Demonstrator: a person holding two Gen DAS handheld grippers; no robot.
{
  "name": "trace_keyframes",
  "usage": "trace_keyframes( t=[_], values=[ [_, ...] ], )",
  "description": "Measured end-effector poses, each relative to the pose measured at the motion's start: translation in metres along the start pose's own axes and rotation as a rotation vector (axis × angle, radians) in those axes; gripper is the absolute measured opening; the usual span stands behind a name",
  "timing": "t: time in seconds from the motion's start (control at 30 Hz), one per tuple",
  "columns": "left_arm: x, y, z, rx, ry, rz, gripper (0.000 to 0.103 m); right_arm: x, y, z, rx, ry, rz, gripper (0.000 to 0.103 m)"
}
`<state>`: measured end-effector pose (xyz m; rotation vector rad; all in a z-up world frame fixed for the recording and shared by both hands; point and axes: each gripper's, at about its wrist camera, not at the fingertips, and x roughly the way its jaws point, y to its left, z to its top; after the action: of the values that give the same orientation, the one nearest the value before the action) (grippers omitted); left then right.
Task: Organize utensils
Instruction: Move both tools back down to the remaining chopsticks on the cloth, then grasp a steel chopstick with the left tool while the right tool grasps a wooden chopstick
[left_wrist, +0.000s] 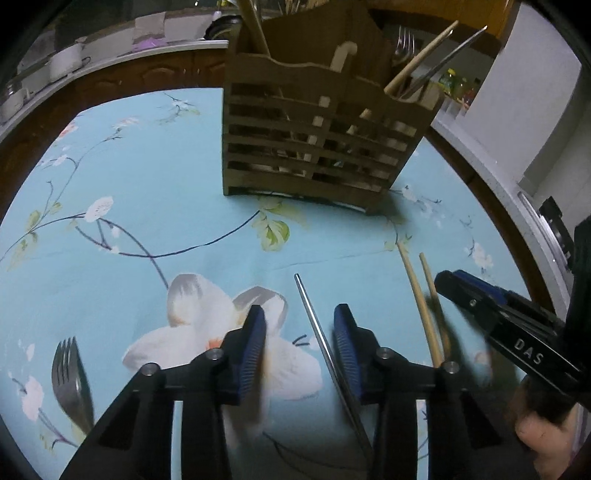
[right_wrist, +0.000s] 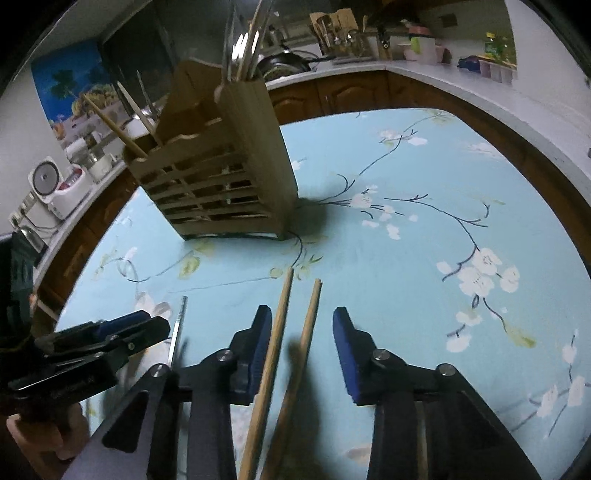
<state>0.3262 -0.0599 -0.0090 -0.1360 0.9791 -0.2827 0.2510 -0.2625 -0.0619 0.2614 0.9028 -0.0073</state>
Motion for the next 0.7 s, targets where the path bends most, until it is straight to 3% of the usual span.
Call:
trace_keyframes(
  t=[0.13, 0.3, 0.7],
  values=[
    [0.011, -0.006, 0.002, 0.030, 0.008, 0.014, 0.034, 0.012, 0.002, -0.001, -0.034, 0.024, -0.032, 0.023],
    [0.021, -0.020, 0.001, 0.112, -0.008, 0.060, 0.007, 0.016, 0.009, 0.001, -0.092, 0.037, -0.086, 0.009],
    [-0.002, -0.007, -0.003, 0.092, -0.043, 0.003, 0.002, -0.015, 0.008, 0.003, -0.026, -0.015, 0.004, 0.005]
  ],
)
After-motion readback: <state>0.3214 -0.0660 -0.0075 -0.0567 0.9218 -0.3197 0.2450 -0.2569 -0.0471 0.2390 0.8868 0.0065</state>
